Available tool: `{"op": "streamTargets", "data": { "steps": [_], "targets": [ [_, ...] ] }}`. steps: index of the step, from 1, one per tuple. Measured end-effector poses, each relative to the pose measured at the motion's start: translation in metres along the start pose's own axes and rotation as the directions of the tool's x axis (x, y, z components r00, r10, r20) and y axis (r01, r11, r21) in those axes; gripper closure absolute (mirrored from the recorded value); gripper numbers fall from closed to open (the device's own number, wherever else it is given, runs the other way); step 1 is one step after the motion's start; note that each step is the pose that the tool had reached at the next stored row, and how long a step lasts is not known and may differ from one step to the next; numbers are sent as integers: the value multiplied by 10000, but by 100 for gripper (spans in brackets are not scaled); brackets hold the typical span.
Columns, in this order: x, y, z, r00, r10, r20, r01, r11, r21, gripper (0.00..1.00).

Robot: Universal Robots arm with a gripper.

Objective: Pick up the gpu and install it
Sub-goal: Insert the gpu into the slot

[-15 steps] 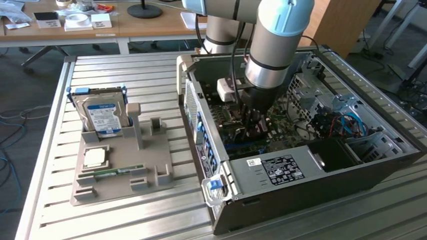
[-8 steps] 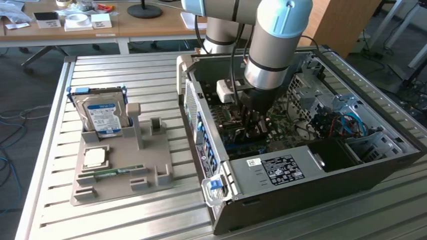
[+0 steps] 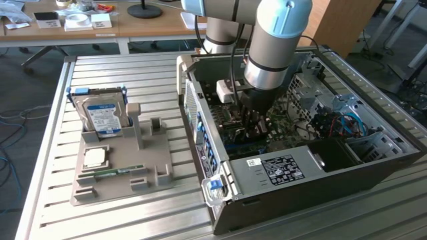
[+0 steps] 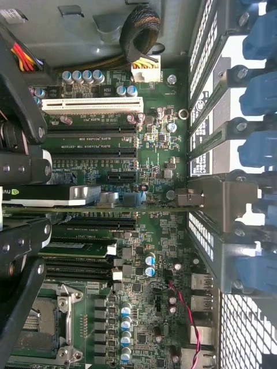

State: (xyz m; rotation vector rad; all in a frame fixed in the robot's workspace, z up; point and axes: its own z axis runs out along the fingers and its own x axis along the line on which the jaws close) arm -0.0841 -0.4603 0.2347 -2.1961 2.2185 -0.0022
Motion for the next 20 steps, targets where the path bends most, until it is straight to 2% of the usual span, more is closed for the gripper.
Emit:
{"op": "streamTargets", "data": {
  "steps": [20],
  "targets": [
    [1, 29, 9, 10000, 1, -1, -1, 10000, 17, 73]
  ]
}}
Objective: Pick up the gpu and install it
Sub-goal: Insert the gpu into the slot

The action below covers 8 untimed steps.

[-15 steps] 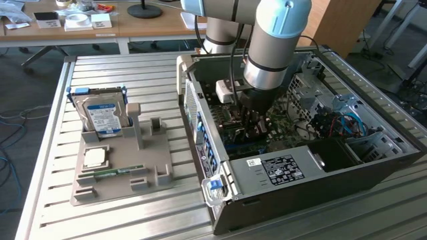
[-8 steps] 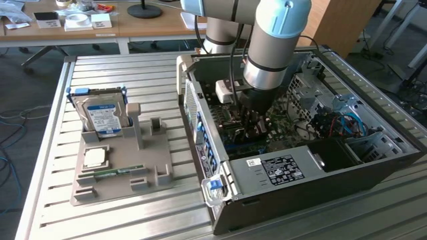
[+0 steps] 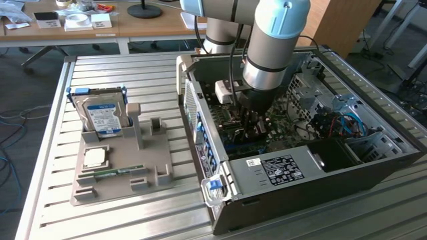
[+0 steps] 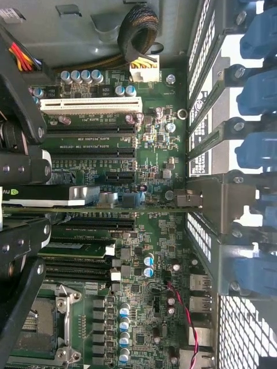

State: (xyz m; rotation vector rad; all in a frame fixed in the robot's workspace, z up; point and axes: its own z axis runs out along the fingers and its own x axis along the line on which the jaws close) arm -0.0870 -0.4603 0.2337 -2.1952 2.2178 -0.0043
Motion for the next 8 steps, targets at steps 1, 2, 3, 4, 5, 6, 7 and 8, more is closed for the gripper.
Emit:
{"op": "streamTargets", "data": {
  "steps": [1, 2, 3, 4, 5, 6, 7, 8],
  "targets": [
    [0, 0, 1, 10000, 0, 0, 0, 10000, 2, 73],
    [0, 0, 2, 10000, -1, -1, 1, 10000, 1, 73],
    [0, 0, 8, 10000, -2, 5, 2, 10000, 5, 73],
    [0, 2, 9, 10000, -3, 2, 3, 10000, 3, 73],
    [0, 3, 9, 10000, 0, 2, 0, 10000, 1, 73],
    [0, 3, 8, 10000, 0, 2, 0, 10000, 1, 73],
    [0, 3, 8, 10000, 0, 1, 0, 10000, 1, 73],
    [0, 3, 8, 10000, 0, 2, 0, 10000, 1, 73]
  ]
}}
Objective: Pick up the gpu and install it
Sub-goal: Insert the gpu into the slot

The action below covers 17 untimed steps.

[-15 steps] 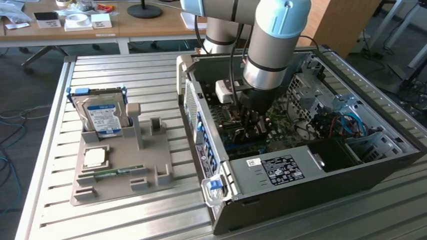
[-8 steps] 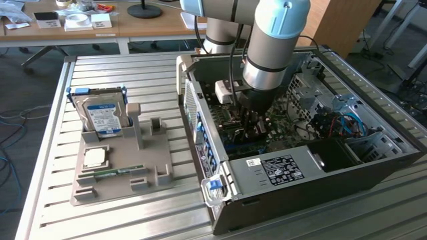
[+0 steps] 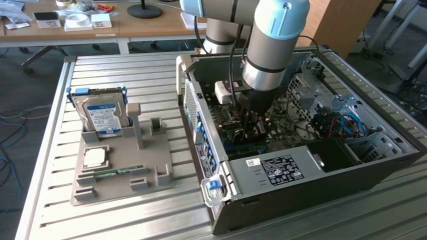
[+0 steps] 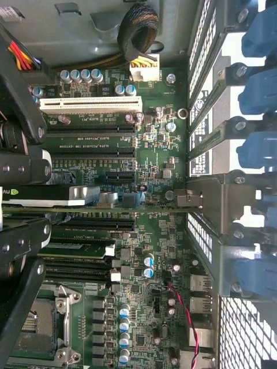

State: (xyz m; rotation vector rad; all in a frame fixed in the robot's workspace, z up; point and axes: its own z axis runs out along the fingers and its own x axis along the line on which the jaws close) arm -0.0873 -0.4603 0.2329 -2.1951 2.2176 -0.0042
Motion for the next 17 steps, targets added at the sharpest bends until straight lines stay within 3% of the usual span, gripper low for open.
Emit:
{"op": "streamTargets", "data": {
  "steps": [6, 8, 13, 17],
  "targets": [
    [-1, 4, 3, 10000, 9, 5, -9, 10000, 3, 73],
    [0, 0, 0, 10000, 0, 0, 0, 10000, 1, 55],
    [0, 0, -21, 10000, 0, -3, 0, 10000, -1, 55],
    [-1, -2, -121, 10000, 0, -1, 0, 10000, 0, 55]
  ]
}}
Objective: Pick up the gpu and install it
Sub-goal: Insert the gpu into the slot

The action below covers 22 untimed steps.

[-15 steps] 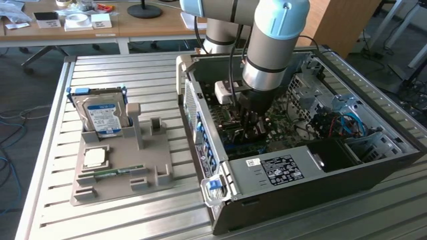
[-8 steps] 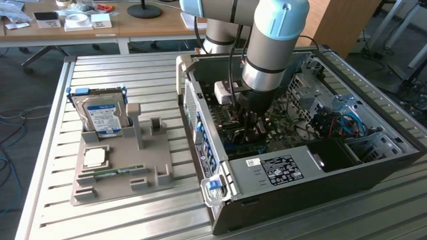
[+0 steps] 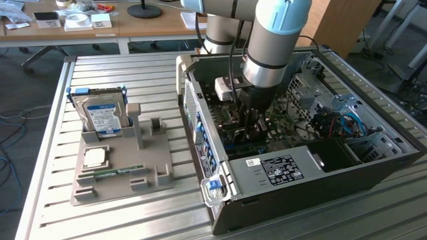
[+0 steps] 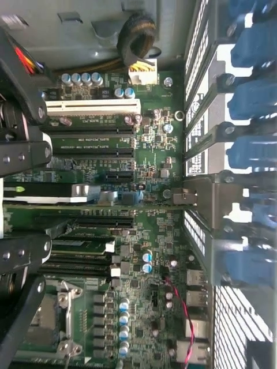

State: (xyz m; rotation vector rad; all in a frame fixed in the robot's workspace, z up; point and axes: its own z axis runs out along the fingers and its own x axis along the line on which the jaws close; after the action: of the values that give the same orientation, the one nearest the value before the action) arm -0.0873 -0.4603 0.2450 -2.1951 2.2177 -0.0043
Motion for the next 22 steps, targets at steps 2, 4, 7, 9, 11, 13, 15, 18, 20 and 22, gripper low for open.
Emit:
{"op": "streamTargets", "data": {
  "steps": [2, 4, 7, 9, 11, 13, 15, 18, 20, 22],
  "targets": [
    [-1, -1, -63, 10000, 0, 1, 0, 10000, 0, 55],
    [-2, -2, -127, 10000, 0, 0, 0, 10000, 0, 55],
    [-3, -4, -216, 10000, 0, 1, 0, 10000, 0, 55],
    [-4, -5, -268, 10000, 0, 0, 0, 10000, 0, 55],
    [-4, -6, -313, 10000, 0, 0, 0, 10000, 0, 55],
    [-5, -6, -349, 10000, 0, 0, 0, 10000, 0, 55],
    [-5, -7, -390, 10000, 0, -1, 0, 10000, 0, 55],
    [-6, -8, -448, 10000, -1, -1, 1, 10000, 0, 55],
    [-6, -8, -466, 10000, 0, -1, 0, 10000, 0, 55],
    [-7, -9, -472, 10000, -1, 0, 1, 10000, 1, 55]
  ]
}}
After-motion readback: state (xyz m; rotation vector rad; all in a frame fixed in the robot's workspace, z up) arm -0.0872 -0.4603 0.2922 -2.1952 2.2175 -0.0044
